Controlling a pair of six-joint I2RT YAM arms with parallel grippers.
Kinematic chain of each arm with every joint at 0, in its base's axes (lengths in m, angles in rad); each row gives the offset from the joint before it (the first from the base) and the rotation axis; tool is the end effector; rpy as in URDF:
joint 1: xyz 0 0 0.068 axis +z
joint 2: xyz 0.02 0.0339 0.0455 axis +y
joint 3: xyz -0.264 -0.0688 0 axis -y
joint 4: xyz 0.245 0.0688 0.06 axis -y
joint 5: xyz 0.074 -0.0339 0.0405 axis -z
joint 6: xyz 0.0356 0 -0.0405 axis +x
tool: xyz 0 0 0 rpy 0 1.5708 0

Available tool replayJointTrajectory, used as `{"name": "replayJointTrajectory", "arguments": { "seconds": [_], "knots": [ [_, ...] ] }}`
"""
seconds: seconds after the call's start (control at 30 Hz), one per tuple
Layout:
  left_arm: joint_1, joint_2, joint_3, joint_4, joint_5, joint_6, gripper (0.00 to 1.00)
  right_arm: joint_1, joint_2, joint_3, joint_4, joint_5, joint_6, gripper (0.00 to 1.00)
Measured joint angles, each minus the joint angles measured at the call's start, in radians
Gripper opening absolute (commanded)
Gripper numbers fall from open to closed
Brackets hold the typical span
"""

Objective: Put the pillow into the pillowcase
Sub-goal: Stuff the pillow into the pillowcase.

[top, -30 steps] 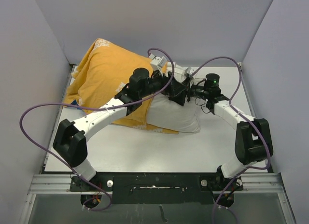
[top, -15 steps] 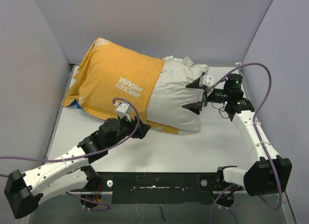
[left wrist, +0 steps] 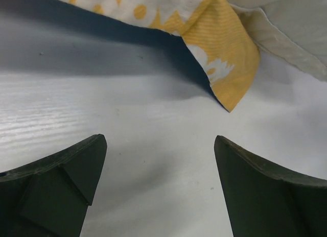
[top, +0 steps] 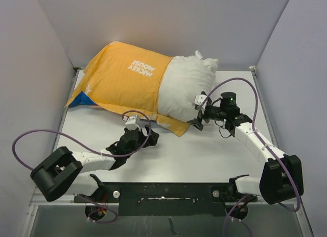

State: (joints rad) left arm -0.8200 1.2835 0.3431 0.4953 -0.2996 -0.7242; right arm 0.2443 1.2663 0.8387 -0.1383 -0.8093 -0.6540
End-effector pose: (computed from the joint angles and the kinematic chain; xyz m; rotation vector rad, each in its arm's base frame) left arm 0.1684 -0.1651 0.1576 -0.0970 2.0599 -0.6816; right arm 0.2576 0.0908 0.2655 -1.2570 1.5536 0.5983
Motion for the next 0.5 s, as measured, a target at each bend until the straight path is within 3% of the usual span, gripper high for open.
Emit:
{"name": "replayJointTrajectory", "arguments": {
  "seconds": [0.3,0.5],
  "knots": [
    [0.092,0.242,0.05,0.319,0.146,-0.097,0.87,0.019,0.002,-0.034,0.111,0.077,0.027,0.98],
    [0.116,0.448,0.156,0.499,0.213,-0.154,0.76,0.019,0.0,-0.034,0.126,0.076,0.058,0.98]
  ]
}}
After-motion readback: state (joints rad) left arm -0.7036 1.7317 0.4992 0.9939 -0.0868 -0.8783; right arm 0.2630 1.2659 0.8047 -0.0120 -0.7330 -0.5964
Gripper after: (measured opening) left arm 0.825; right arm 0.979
